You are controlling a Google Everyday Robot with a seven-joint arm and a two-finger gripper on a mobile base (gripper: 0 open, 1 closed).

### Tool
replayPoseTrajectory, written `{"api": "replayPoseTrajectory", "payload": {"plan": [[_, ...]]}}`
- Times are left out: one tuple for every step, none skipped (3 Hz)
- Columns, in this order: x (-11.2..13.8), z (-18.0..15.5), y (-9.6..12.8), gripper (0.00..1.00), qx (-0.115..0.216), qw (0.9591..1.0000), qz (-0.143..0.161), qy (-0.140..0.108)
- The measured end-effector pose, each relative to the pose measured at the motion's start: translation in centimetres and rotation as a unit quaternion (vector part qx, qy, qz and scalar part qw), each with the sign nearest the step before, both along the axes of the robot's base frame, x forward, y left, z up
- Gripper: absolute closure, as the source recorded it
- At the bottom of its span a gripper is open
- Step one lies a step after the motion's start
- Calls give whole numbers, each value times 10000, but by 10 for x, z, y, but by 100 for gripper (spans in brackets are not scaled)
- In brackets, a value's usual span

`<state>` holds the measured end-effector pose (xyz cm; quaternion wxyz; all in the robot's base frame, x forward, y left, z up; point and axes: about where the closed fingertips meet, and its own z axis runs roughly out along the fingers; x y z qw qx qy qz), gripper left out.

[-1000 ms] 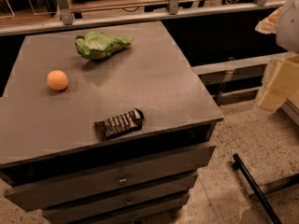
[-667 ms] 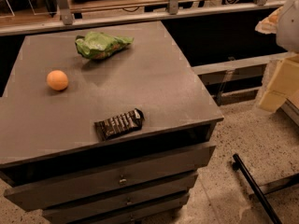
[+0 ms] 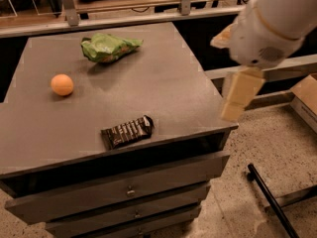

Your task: Pick rxbar chocolate

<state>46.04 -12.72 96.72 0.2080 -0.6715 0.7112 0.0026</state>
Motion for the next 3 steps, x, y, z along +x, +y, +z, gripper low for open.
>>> {"api": "replayPoseTrajectory", "payload": {"plan": [[6, -38, 83, 0, 152, 9941, 1025, 317], [-6, -74, 142, 0, 28, 9822, 1769, 630], [-13, -95, 169, 0, -214, 9747, 2095, 743]]}}
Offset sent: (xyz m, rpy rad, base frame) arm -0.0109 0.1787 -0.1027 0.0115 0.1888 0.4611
